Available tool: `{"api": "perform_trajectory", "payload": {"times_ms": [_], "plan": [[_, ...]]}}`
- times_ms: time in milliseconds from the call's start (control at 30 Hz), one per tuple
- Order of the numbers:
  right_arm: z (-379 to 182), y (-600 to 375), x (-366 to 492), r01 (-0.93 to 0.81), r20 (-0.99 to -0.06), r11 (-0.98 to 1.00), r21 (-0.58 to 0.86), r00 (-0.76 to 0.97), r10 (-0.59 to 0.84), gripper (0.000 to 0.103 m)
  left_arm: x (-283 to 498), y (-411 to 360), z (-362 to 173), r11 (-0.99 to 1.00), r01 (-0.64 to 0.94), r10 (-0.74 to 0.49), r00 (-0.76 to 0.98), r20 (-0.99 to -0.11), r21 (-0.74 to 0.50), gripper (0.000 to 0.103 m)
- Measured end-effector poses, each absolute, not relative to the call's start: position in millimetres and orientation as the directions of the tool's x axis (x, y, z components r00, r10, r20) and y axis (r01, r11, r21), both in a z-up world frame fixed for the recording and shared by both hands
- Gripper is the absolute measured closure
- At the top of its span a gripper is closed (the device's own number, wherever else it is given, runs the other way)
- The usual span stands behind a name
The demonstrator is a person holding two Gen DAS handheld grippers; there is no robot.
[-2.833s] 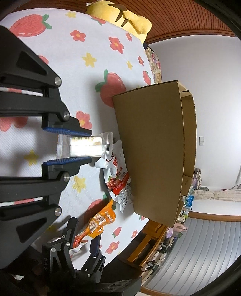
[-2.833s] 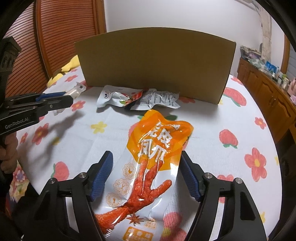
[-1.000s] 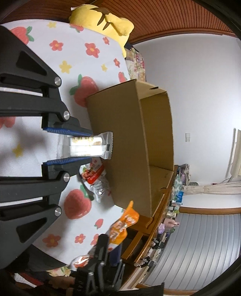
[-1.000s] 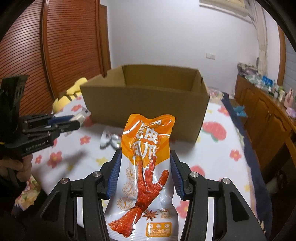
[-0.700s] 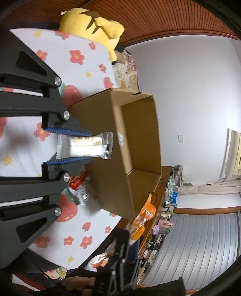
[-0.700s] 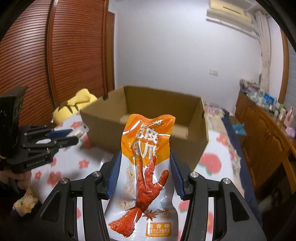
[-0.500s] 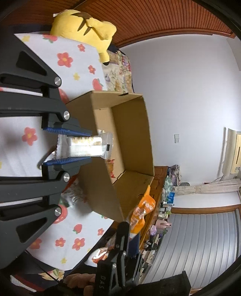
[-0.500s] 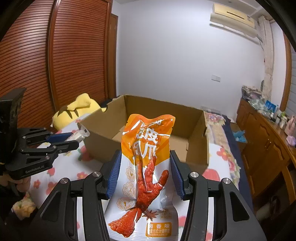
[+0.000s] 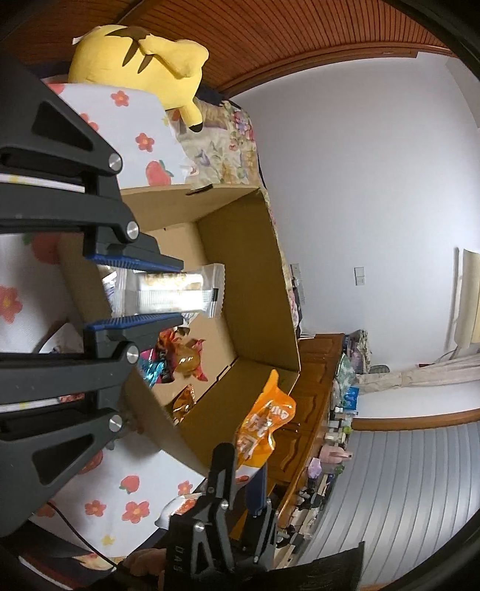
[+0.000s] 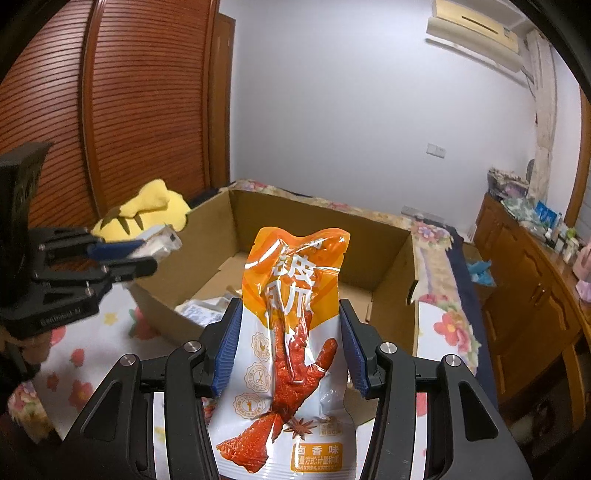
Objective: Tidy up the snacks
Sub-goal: 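Carry the cake bar and orange pouch into the box and release both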
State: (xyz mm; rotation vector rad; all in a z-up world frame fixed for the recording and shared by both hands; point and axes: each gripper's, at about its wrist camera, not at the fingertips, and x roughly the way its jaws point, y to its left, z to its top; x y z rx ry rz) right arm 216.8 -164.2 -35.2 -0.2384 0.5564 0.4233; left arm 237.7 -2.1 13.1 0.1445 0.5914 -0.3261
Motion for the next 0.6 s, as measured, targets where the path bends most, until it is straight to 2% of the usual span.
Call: {"api": "perform_trajectory", "payload": {"times_ms": [300, 600], "plan": [[-41, -166, 248, -0.445, -0.585, 0.888, -0.111, 0.752, 0.304, 0.052, 273, -7, 6, 0.934, 0.358, -0.267, 0.744, -0.613, 0.027, 0.08], [-47, -176, 272, -0.429, -0.61, 0.897, -0.106, 0.741, 0.282, 0.052, 285, -14, -2, 0.934, 0.357, -0.265, 0.737, -0.622, 0.026, 0.076]]}}
